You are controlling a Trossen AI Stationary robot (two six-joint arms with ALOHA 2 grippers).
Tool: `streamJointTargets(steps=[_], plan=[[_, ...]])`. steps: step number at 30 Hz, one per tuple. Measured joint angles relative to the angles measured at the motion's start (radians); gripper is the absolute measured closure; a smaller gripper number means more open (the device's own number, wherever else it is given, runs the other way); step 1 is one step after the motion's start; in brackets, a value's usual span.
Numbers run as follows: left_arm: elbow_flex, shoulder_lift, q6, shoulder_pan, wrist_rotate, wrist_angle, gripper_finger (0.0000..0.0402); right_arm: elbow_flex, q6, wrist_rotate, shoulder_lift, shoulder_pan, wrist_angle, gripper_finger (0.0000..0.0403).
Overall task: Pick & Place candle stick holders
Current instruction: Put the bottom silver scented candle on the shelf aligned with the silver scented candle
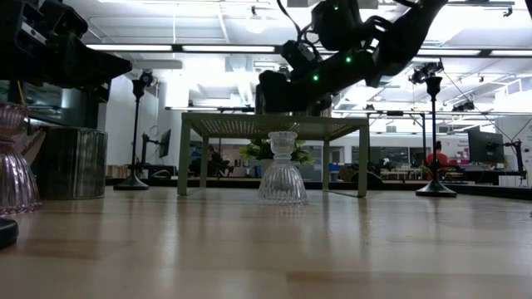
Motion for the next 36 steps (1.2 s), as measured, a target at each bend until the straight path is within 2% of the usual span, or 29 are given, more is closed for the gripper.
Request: streamJointTargets(steps=[20, 36], plan=[[0.000, 0.000, 0.000, 0.000, 0.000, 0.000, 0.0402, 0.000, -0.003, -0.038, 0.000, -0.086, 0.007, 0.0401], [0.000, 0.000, 0.000, 0.000, 0.000, 0.000, 0.0402, 0.001, -0.012, -0.134, 0.000, -0.138, 0.047, 0.0401]])
